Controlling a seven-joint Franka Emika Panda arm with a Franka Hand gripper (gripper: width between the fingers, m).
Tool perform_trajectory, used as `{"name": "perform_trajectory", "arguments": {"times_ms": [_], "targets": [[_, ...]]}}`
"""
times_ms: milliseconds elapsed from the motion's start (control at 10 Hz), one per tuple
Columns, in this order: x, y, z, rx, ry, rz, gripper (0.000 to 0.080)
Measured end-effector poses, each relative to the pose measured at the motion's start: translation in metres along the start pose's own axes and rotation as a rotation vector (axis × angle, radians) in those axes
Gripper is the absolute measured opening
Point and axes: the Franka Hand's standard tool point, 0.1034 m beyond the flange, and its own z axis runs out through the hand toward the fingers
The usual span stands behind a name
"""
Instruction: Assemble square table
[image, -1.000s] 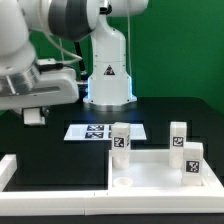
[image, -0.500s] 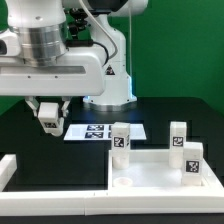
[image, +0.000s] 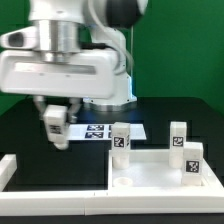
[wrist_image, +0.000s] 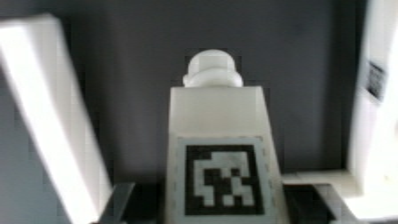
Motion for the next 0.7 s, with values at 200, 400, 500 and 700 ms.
{"name": "perform_trajectory", "arguments": {"times_ms": [200,400,500,700], "targets": [[0.021,-0.056,-0.001,0.035,0.107,0.095,0.029],[0.041,-0.092,-0.004,0.059,0.264,0.114,0.029],[0.041,-0.09,-0.003,0.053,0.333,0.107,0.029],[0.039,-0.09,0.0,0.051,0.328,0.103,0.029]]}}
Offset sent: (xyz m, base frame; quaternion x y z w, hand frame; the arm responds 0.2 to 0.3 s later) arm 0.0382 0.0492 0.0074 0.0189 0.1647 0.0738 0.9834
